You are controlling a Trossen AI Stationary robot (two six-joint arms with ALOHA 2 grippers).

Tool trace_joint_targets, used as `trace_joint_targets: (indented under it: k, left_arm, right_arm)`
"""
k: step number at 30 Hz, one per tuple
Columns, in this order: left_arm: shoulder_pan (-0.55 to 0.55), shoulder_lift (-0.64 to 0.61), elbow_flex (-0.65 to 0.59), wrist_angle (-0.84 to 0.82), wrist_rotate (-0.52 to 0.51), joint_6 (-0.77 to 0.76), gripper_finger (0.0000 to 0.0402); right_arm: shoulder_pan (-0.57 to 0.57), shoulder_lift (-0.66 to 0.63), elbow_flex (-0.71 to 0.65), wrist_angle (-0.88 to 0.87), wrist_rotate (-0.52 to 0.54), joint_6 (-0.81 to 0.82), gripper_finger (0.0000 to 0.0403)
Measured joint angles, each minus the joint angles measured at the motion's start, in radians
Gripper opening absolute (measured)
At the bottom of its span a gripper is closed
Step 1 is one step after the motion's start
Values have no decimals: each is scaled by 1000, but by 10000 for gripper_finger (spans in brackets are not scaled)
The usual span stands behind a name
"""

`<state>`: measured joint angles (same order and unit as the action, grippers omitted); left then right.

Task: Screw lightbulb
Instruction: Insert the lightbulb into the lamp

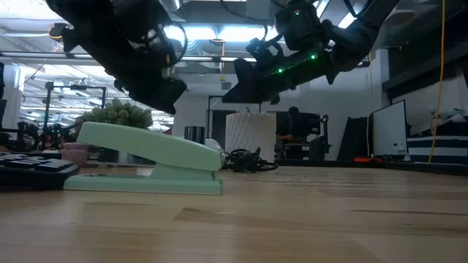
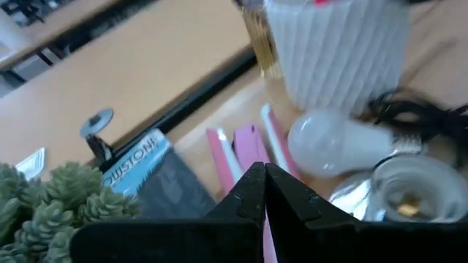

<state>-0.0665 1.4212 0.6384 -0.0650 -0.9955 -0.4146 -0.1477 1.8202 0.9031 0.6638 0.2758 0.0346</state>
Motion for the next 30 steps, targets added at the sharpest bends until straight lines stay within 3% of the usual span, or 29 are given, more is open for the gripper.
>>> trace_joint_targets:
  k: [5, 9, 16, 22, 27, 30]
  left_arm:
    - [80, 0, 0, -60, 141, 2, 1]
    - [124, 0, 0, -67, 220, 40, 2]
    - [170, 0, 0, -66, 231, 84, 1]
    - [195, 1, 0, -61, 237, 101, 1]
    - [214, 1, -1, -42, 388, 141, 1]
    - [214, 2, -26, 14, 426, 142, 1]
  right_arm:
    - [-63, 0, 0, -72, -156, 221, 44]
    - [-85, 0, 0, -100, -163, 320, 101]
    - [-88, 1, 0, -113, -165, 458, 195]
    - [-87, 40, 12, -118, -163, 486, 209]
    - [-87, 75, 56, -151, -182, 484, 209]
    - [-87, 77, 88, -195, -191, 470, 209]
